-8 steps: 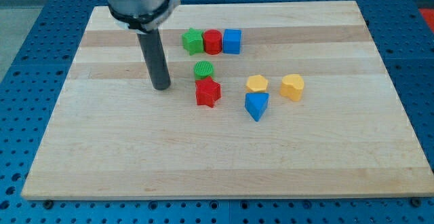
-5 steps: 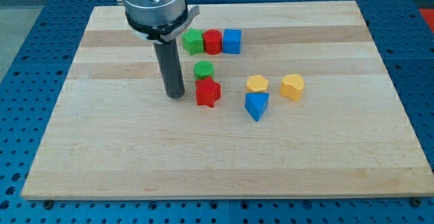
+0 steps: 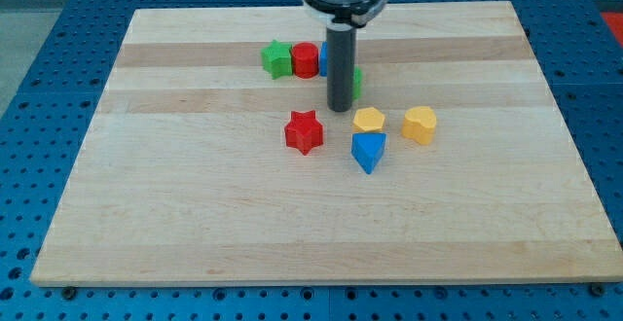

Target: Slide the green circle to the right of the blue cube

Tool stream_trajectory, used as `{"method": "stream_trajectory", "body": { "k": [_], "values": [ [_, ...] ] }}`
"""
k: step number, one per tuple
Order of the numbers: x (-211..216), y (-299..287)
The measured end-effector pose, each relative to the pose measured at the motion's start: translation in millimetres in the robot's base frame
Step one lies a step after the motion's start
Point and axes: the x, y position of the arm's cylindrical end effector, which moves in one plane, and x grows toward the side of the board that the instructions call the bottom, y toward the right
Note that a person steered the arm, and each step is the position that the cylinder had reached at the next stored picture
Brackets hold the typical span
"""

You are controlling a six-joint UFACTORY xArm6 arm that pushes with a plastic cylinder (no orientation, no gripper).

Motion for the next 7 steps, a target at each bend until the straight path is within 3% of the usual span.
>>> {"method": "stream_trajectory", "body": {
  "k": [4,7],
  "values": [
    [-8.6,-33.4],
    [-13.8,8.4]
  ]
}}
